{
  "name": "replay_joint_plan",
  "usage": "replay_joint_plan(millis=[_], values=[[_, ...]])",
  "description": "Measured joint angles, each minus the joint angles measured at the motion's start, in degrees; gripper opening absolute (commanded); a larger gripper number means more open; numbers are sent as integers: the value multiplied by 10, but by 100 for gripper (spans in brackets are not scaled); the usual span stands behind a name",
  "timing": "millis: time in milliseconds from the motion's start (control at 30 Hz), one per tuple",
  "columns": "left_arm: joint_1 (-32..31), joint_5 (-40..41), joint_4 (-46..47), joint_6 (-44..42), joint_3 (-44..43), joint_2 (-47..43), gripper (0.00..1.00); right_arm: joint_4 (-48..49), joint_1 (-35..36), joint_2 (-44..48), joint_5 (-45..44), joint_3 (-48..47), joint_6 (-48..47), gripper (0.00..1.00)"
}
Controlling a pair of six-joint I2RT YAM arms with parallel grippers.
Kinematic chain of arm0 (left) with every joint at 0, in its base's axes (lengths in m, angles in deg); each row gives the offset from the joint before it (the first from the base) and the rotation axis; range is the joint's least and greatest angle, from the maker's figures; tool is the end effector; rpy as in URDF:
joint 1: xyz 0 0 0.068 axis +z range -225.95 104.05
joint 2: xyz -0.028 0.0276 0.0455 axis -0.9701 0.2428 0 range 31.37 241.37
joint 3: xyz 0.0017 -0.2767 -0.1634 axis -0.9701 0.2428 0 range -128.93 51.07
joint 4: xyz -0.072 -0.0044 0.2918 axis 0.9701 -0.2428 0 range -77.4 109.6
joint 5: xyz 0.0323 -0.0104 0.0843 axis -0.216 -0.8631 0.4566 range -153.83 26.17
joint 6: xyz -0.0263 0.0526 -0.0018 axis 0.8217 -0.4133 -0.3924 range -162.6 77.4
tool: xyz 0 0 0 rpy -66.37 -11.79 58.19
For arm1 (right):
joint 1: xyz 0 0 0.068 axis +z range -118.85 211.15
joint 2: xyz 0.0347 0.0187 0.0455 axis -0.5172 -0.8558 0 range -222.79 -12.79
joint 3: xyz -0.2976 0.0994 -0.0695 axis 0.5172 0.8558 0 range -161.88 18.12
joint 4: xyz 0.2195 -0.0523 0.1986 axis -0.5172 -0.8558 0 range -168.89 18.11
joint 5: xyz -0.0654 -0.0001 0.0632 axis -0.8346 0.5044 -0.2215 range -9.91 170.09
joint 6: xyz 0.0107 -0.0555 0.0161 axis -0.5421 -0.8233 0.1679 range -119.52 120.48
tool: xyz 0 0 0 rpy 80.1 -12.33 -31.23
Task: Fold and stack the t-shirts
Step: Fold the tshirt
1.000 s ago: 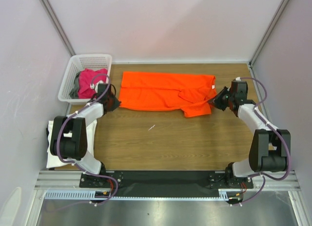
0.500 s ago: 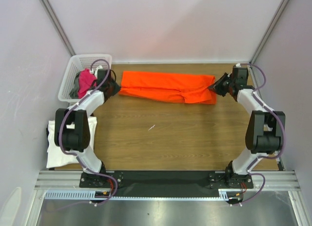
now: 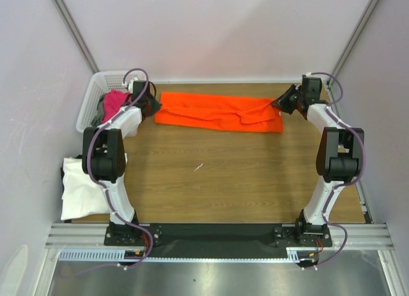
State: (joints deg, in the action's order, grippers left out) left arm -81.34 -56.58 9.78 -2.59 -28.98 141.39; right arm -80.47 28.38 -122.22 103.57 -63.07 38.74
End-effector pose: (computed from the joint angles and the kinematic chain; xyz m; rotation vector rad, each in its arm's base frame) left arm 0.4931 -0.0412 0.2428 -0.7406 2.1500 -0.2781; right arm 0.4959 -0.0070 0.2591 0.5706 2.1942 0.7905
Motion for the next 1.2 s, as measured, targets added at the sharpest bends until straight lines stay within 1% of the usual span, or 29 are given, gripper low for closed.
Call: replay_joint_plan(millis=[200,433,667,1000,1200], values=[[0,1,-8,0,-26,42,0,6,-1,-42,4,-28,-4,0],[0,1,-20,-2,-50,71,0,7,-2,-78,6,-47,-6,0],[0,2,-28,-11,-99,95,0,7,-7,-92,11,-63,-6,0],[0,5,-36,-11,-120,115,0,7,-9,-120,21,-113,-10,0],[0,8,-42,-11,-137,134,0,4,-10,-142,25,-116,-20,0]])
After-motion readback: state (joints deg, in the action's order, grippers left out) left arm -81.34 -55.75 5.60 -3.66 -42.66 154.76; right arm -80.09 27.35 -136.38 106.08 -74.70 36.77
